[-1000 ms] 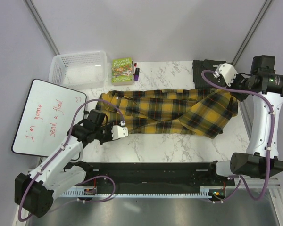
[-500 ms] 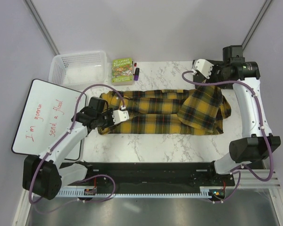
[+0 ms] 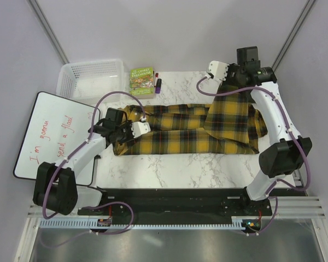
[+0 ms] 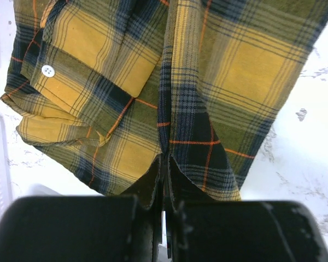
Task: Fold and stack the long sleeve shirts
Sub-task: Fold the shirt
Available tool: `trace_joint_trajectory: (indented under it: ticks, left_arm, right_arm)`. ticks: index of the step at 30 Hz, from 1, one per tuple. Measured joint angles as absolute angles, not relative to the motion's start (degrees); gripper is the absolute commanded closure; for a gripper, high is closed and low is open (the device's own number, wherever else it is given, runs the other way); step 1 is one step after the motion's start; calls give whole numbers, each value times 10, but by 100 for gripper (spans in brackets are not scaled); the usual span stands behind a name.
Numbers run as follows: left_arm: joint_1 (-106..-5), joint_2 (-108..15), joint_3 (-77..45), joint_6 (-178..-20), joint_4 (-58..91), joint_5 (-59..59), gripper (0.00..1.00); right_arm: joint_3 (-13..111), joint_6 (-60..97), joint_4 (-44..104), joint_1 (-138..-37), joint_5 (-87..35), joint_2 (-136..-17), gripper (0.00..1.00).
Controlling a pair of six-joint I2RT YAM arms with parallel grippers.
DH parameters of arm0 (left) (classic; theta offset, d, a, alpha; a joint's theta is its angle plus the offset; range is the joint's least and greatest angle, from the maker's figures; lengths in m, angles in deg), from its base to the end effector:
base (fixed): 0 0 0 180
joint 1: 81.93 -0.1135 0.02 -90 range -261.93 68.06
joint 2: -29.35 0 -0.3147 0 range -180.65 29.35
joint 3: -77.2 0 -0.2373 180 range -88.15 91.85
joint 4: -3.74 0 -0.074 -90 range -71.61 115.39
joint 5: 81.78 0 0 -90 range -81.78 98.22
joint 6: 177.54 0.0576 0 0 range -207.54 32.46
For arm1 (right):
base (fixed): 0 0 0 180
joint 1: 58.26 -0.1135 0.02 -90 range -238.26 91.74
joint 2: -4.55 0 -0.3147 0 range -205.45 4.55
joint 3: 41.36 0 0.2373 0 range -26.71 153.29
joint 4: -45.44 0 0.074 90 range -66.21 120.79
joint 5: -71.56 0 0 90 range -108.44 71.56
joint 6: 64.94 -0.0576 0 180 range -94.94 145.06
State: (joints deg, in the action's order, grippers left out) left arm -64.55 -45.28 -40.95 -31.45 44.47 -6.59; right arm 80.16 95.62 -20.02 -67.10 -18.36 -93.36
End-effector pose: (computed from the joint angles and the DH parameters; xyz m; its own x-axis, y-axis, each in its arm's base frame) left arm 0.2295 -0.0873 0.2602 -0.0680 0.8620 -0.5023 0.8788 0.2901 0.3789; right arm 0.3743 0.0581 0.4324 -0.0755 -0.9661 -0.2470 -0.6725 0.2322 -0.7027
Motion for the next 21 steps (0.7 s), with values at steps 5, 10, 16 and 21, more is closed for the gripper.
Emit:
trace_joint_trajectory:
  ticks: [5, 10, 16, 21]
  left_arm:
    - [-653, -474, -409, -313, 417, -52, 96]
    - [-658, -497, -409, -311, 395, -49, 95]
    - [-658, -557, -392, -303, 369, -42, 97]
    - [-658, -586, -390, -303, 349, -27, 98]
  right_arm:
    - [761, 956, -135, -685, -157, -935, 100]
    - [717, 954, -91, -693, -133, -936, 100]
    - [683, 953, -61, -697, -116, -938, 100]
    - [651, 951, -8, -701, -97, -938, 100]
